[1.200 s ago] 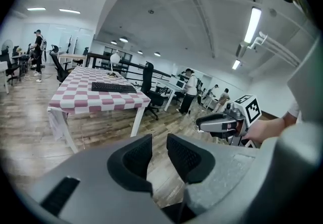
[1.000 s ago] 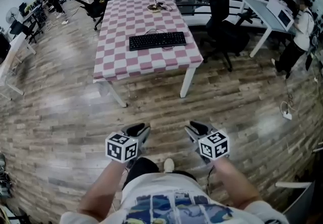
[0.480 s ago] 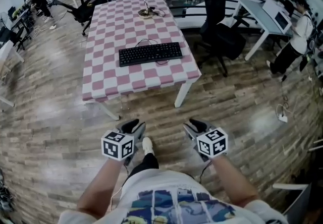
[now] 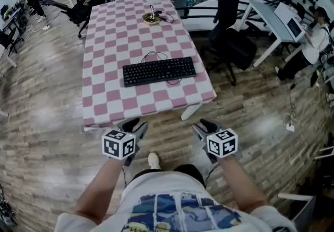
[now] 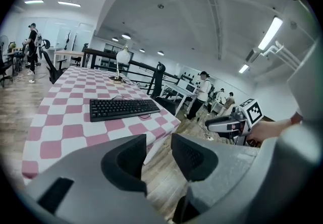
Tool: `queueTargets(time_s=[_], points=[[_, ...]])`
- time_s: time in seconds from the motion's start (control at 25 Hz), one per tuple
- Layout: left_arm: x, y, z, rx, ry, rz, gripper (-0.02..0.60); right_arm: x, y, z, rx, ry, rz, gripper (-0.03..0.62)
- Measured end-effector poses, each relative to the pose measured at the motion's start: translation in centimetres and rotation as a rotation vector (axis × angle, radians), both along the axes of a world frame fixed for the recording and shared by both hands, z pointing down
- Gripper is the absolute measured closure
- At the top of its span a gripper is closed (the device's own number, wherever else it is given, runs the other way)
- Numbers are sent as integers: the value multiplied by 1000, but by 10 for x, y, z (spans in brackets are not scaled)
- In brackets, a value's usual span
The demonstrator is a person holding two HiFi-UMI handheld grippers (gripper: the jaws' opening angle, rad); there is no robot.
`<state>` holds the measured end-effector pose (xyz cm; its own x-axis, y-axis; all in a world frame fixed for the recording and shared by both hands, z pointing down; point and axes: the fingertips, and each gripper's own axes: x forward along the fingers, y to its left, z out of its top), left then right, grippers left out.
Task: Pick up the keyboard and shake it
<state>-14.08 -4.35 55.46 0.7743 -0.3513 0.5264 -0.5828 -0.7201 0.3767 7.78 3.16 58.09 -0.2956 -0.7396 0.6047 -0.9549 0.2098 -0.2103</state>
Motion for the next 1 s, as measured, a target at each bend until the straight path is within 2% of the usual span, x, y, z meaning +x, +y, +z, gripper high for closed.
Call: queueTargets(time_s=[0.16,0.4,0.68,1.0], points=[[-3,-46,13,-18,-19,-19,428,11,-50,10,-21,-1,16,421],[2,-112,47,-49,-61,-79,405,50,-129,35,-56,-1,12,396],[16,-187,76,-101,-185,-198,397,107,-232,67,-126,-23,-53,358],[20,-244,103,-167,-233,-328,380,162,-309,104,-181,-11,-90,321]])
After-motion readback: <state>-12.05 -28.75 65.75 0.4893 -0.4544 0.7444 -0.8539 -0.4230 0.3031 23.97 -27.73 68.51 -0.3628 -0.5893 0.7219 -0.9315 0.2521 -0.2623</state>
